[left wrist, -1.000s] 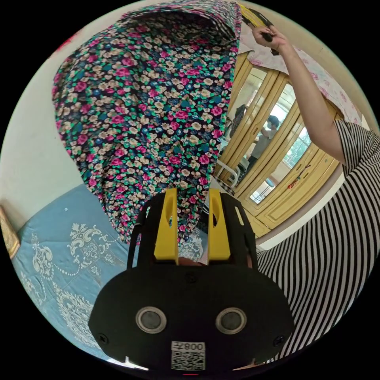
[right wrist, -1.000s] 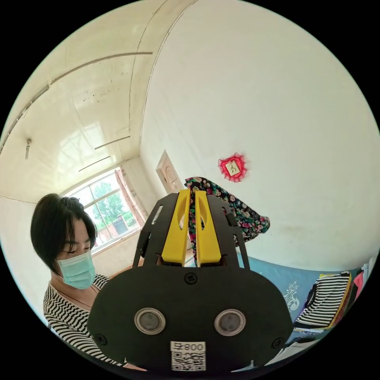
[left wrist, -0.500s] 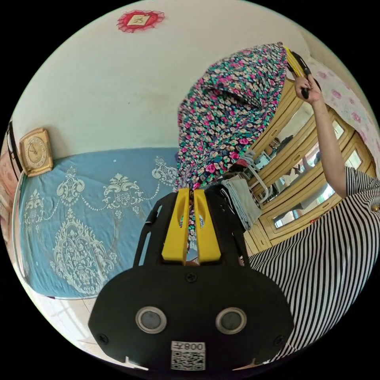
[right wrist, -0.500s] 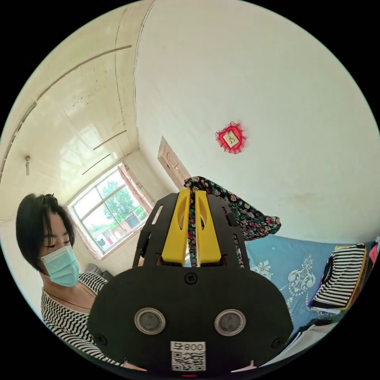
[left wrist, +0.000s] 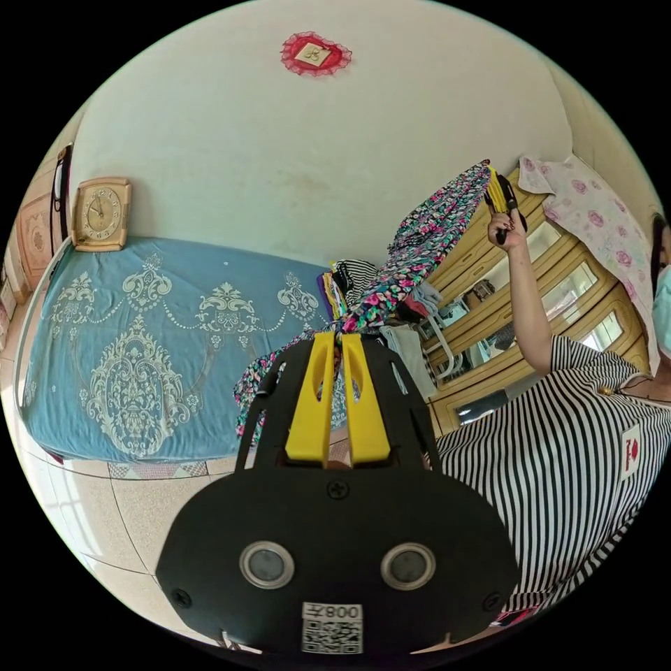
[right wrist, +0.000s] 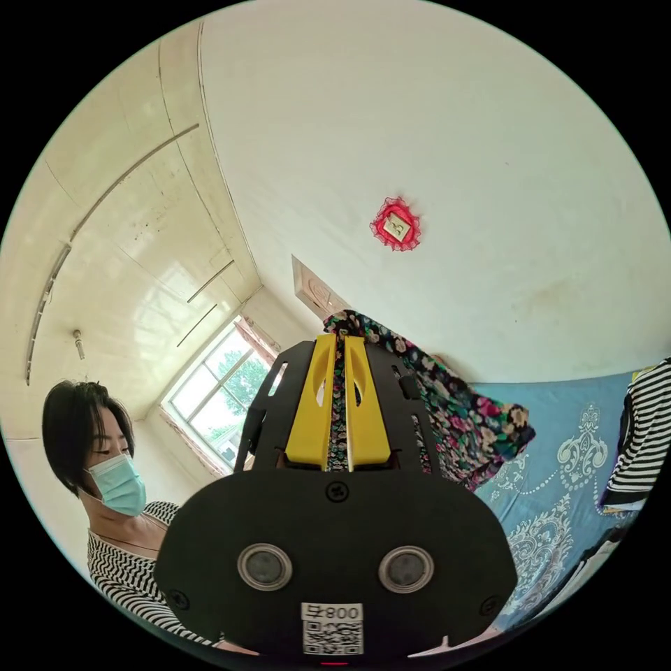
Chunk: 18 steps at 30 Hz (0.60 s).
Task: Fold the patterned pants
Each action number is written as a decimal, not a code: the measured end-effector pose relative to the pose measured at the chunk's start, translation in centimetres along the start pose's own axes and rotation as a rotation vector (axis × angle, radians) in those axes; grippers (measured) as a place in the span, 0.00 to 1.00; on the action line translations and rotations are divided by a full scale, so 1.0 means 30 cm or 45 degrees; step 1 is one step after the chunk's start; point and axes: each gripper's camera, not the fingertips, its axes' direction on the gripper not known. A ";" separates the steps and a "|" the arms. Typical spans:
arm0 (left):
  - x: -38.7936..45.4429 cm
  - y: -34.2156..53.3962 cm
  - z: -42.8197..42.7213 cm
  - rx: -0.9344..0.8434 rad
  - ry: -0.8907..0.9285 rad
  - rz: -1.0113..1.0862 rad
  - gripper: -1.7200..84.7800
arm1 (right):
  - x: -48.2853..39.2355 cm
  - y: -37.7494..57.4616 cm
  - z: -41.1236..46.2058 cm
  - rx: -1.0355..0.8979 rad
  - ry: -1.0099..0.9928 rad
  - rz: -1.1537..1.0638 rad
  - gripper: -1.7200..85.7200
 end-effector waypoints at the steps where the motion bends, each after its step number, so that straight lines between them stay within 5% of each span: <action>1: -0.010 0.018 -0.013 0.005 0.010 -0.001 0.04 | 0.010 0.001 0.010 -0.007 -0.008 -0.004 0.04; 18: -0.429 0.160 -0.116 0.148 0.247 -0.174 0.02 | 0.301 0.160 0.355 -0.139 0.064 -0.015 0.04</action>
